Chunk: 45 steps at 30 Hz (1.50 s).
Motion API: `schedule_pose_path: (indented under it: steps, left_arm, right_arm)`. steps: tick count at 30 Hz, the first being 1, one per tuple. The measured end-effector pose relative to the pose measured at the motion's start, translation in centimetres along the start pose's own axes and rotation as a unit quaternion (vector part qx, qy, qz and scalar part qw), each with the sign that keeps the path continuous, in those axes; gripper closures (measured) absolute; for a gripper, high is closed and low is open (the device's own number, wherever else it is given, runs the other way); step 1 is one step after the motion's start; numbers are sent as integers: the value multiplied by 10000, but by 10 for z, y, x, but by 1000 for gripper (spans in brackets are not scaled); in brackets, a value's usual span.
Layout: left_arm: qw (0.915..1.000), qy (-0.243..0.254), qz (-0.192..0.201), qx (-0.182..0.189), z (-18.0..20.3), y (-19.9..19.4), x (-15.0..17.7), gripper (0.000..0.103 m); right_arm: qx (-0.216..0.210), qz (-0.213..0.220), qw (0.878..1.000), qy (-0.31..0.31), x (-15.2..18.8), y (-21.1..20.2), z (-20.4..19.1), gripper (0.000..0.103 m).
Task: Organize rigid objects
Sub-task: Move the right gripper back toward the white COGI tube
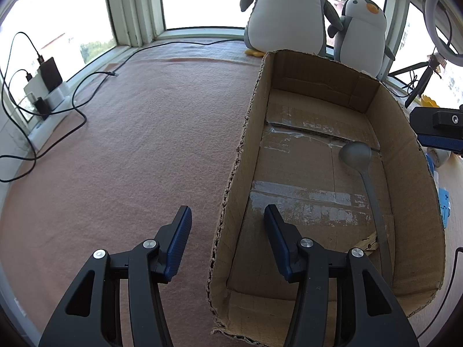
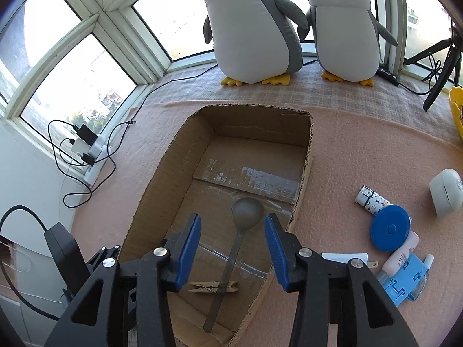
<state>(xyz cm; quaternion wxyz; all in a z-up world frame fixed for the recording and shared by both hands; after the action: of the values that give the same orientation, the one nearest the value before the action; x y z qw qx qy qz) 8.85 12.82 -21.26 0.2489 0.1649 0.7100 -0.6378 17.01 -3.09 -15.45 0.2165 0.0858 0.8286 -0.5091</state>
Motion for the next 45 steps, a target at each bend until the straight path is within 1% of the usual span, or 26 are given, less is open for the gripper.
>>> schedule_pose_path:
  steps: [5, 12, 18, 20, 22, 25, 29, 31, 37, 42, 45]
  left_arm:
    - [10000, 1, -1, 0, 0, 0, 0, 51]
    - [10000, 28, -3, -22, 0, 0, -1, 51]
    - [10000, 55, -10, -47, 0, 0, -1, 51]
    - [10000, 67, -15, -57, 1, 0, -1, 51]
    - [9999, 77, -18, -70, 1, 0, -1, 51]
    - [9999, 92, -21, -90, 2, 0, -1, 51]
    - [9999, 94, -23, -95, 2, 0, -1, 51]
    - [9999, 99, -23, -106, 2, 0, -1, 51]
    - [9998, 105, -25, -139, 1, 0, -1, 51]
    - [9998, 124, -34, -155, 2, -1, -1, 51]
    - [9998, 128, -39, -157, 2, -1, -1, 51]
  right_arm:
    - [52, 62, 10000, -51, 3, -9, 5, 61]
    - [190, 376, 9990, -125, 7, -40, 26, 61]
    - [380, 617, 9972, 196, 10, -69, 73, 60]
    - [541, 710, 9957, 260, 12, -78, 91, 47]
    - [744, 812, 9935, 285, 13, -88, 111, 46]
    - [1095, 822, 9901, 318, 13, -95, 141, 45]
    - [1366, 770, 9862, 531, 14, -104, 178, 45]
    - [1438, 616, 9854, 673, 17, -104, 194, 45]
    - [1241, 184, 9848, 1198, 34, -94, 223, 45]
    - [1031, -74, 9815, 1610, 42, -78, 237, 46]
    - [940, -192, 9816, 1654, 47, -70, 238, 50]
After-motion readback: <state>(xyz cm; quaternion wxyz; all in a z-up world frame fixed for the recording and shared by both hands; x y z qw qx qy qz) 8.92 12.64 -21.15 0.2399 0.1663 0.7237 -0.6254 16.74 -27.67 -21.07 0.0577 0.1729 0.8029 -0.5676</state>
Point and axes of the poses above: each gripper's, at about its wrist camera, not at the fingertips, and y roughly the way its jaws point, z to its right, x to its underside, the point moved 5 cm from there along y, roughly the way its jaws point, and after that the axes turned 7 degrees about y, right-handed, at the moved point
